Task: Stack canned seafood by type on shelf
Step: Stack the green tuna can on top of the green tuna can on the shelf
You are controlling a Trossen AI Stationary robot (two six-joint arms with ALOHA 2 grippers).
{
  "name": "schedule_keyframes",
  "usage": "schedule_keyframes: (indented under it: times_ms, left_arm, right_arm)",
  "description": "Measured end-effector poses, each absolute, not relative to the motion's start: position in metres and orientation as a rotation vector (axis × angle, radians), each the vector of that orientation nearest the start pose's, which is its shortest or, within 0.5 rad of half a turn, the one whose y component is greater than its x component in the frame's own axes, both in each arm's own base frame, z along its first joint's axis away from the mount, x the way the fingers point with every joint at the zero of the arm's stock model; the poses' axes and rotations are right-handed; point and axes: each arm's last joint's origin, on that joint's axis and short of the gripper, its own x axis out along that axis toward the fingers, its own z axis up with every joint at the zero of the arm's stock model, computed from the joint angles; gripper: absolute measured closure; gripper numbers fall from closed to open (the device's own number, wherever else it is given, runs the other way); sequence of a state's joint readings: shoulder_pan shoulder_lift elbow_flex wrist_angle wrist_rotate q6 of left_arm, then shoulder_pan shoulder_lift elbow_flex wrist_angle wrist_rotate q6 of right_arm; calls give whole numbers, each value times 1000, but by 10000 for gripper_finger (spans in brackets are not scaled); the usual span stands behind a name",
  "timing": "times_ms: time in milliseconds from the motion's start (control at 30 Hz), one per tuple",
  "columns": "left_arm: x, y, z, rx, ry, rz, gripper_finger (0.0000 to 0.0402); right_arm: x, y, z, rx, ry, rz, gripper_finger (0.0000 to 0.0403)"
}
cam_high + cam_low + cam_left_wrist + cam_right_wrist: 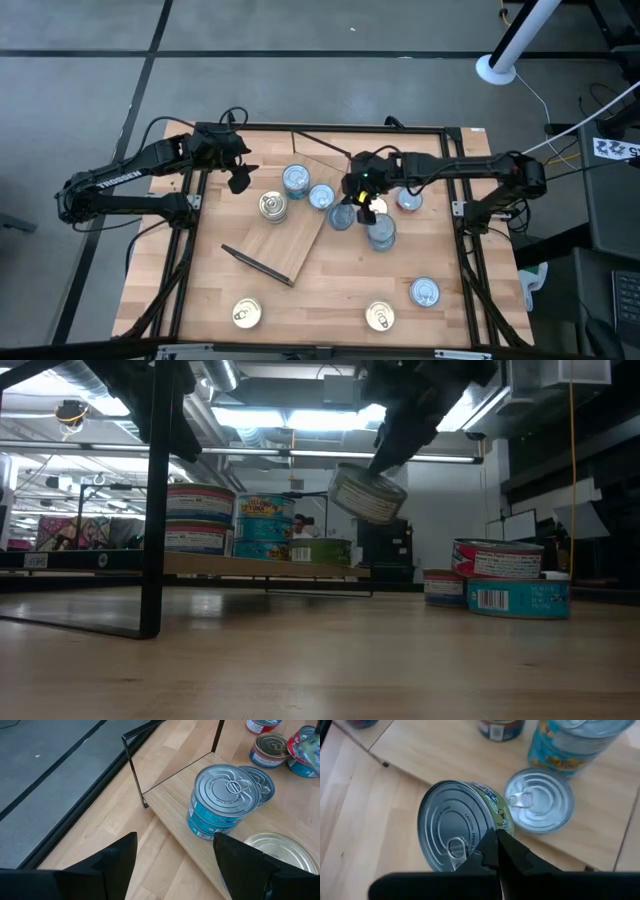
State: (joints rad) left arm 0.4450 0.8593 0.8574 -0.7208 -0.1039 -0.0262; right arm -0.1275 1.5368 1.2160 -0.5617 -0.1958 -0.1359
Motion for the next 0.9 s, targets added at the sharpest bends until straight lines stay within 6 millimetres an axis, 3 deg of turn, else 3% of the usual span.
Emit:
schedule_keyframes:
  times_ms: [433,900]
  left_arm:
    - [148,74,299,-148,713,534,144]
    - [148,74,300,-148,709,534,144]
  right_arm:
    - [326,-73,274,78,777,5,403]
    - [342,-78,263,81,728,-12,403]
